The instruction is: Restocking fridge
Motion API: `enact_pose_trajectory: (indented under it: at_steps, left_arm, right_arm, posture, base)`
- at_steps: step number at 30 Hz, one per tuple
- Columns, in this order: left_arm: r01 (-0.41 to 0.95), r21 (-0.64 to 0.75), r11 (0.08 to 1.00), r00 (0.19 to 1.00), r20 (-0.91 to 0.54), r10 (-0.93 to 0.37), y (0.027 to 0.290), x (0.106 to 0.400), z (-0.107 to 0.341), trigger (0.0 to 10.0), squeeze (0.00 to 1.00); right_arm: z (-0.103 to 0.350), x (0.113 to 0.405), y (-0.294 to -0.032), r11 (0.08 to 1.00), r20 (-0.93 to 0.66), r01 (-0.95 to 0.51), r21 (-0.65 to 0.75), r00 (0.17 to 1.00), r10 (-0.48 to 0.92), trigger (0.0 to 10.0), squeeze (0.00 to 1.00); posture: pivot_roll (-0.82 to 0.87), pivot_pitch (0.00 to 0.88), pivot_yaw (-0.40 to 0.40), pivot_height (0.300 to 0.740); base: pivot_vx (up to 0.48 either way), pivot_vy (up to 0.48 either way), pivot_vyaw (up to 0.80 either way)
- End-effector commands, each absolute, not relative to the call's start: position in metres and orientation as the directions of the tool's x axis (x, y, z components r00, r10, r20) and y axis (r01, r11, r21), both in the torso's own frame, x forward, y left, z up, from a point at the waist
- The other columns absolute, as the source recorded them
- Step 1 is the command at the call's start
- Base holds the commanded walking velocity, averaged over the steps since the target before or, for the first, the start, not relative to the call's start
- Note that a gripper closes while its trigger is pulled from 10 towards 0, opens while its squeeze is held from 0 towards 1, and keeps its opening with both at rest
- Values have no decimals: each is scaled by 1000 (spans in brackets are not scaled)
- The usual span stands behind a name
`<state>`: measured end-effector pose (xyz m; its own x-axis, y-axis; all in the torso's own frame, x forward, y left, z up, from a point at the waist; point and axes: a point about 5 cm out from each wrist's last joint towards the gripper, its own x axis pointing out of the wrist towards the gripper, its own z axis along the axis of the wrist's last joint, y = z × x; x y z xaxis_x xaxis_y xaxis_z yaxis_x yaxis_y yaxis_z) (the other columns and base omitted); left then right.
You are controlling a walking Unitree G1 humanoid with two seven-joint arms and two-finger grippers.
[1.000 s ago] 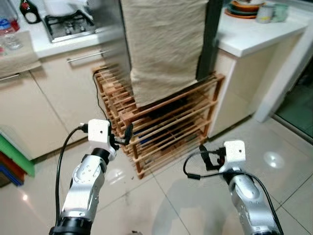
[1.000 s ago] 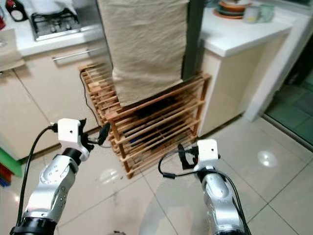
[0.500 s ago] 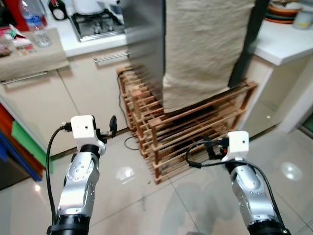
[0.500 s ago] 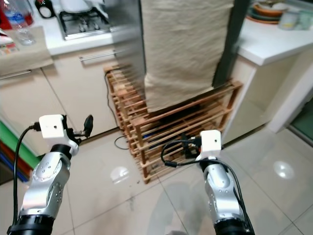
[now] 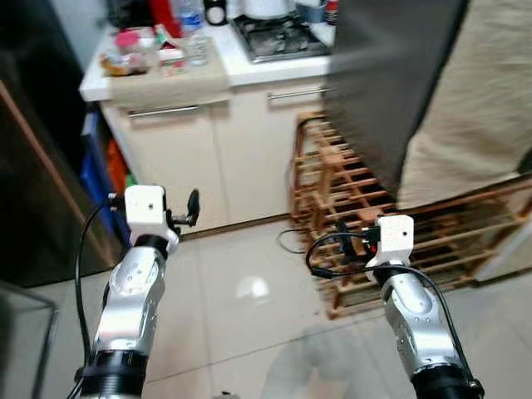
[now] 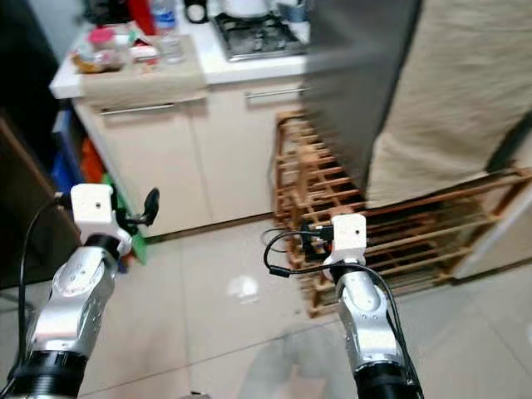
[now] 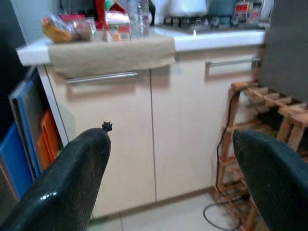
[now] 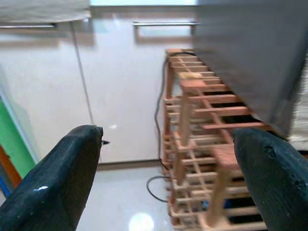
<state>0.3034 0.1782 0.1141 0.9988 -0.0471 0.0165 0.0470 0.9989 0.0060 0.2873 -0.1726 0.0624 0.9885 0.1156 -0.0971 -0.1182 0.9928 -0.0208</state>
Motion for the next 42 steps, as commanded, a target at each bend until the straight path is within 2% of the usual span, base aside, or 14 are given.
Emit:
enact_pose_trajectory:
  at_steps: [1, 7, 14, 18, 23, 25, 30, 37, 42]
  left_arm:
    - [118, -6, 993, 993, 30, -118, 170, 307, 116, 10000, 0]
    - [162, -38, 986, 987, 28, -161, 166, 310, 114, 10000, 0]
    - [181, -36, 983, 983, 23, -180, 164, 313, 112, 10000, 0]
    - [120, -54, 991, 993, -10, -121, 179, 313, 102, 10000, 0]
    - [31, -116, 993, 998, -43, -36, 197, 300, 89, 10000, 0]
    - [60, -60, 996, 997, -38, -63, 190, 300, 90, 10000, 0]
    - [124, -31, 992, 992, 15, -123, 178, 305, 101, 10000, 0]
    - [158, -35, 987, 986, 65, -156, 172, 310, 113, 10000, 0]
    - [197, -11, 980, 975, 106, -195, 163, 313, 122, 10000, 0]
  right_arm:
    - [67, 287, -178, 995, -84, -90, -35, 993, 87, 10000, 0]
    - [73, 288, -179, 997, -48, -61, -46, 997, 59, 10000, 0]
    - [73, 286, -180, 998, -49, -43, -46, 998, 40, 10000, 0]
    - [74, 283, -183, 1000, -32, 0, -15, 999, -1, 10000, 0]
    - [74, 278, -195, 989, -35, 106, 103, 994, -103, 10000, 0]
    - [72, 277, -198, 991, -45, 115, 72, 993, -112, 10000, 0]
    - [74, 280, -195, 996, -38, 93, 10, 995, -93, 10000, 0]
    - [77, 283, -193, 997, -22, 79, 2, 997, -79, 10000, 0]
    - [79, 284, -190, 998, -11, 63, -21, 998, -63, 10000, 0]
  posture:
    - [-77, 0, 61, 740]
    - [-88, 0, 68, 740]
    - [-92, 0, 70, 740]
    - [-94, 0, 74, 740]
    - [-91, 0, 72, 740]
    - [-86, 0, 66, 740]
    - [-84, 0, 66, 740]
    - [-88, 0, 71, 740]
    - [-93, 0, 76, 740]
  base:
    - [0, 0, -800]
    - [40, 134, -800]
    - [0, 424, -800]
    - [0, 417, -800]
    - [0, 403, -785]
    - [0, 0, -763]
    - [0, 0, -764]
    - [460, 0, -775]
    - [480, 0, 0]
